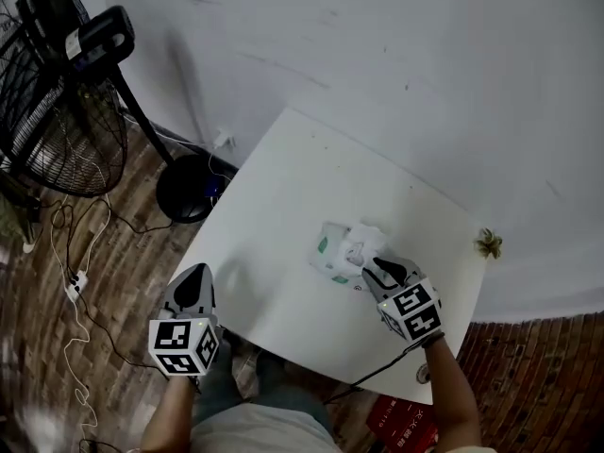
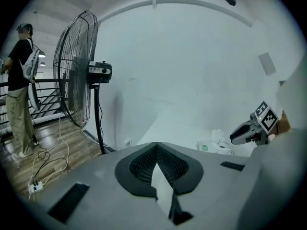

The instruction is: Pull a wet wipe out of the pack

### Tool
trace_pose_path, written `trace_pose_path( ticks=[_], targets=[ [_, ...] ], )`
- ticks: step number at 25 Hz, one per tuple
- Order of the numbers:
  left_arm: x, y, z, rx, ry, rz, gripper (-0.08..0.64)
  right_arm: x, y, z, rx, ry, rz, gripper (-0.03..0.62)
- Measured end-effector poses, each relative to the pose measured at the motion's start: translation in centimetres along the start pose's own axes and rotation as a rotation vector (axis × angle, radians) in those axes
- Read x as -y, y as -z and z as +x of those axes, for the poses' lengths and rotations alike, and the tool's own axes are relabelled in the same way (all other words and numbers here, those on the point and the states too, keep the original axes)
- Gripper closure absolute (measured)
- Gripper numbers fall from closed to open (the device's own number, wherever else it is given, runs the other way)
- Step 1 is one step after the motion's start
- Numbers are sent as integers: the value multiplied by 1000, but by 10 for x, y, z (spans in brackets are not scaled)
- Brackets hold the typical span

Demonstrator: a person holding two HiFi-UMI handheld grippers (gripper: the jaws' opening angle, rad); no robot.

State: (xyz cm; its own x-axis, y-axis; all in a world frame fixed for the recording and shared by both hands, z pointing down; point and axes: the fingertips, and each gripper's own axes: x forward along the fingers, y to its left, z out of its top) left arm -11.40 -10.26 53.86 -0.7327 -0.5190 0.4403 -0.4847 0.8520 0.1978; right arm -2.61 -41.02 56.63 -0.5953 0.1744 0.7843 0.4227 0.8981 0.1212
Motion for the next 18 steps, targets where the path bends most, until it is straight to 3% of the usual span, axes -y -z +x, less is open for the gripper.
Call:
trace_pose_path(
  ticks=[18],
  targets=[
    [-22, 14, -14, -11, -108, -24, 560, -7, 10, 29, -293, -366, -924, 502]
  ],
)
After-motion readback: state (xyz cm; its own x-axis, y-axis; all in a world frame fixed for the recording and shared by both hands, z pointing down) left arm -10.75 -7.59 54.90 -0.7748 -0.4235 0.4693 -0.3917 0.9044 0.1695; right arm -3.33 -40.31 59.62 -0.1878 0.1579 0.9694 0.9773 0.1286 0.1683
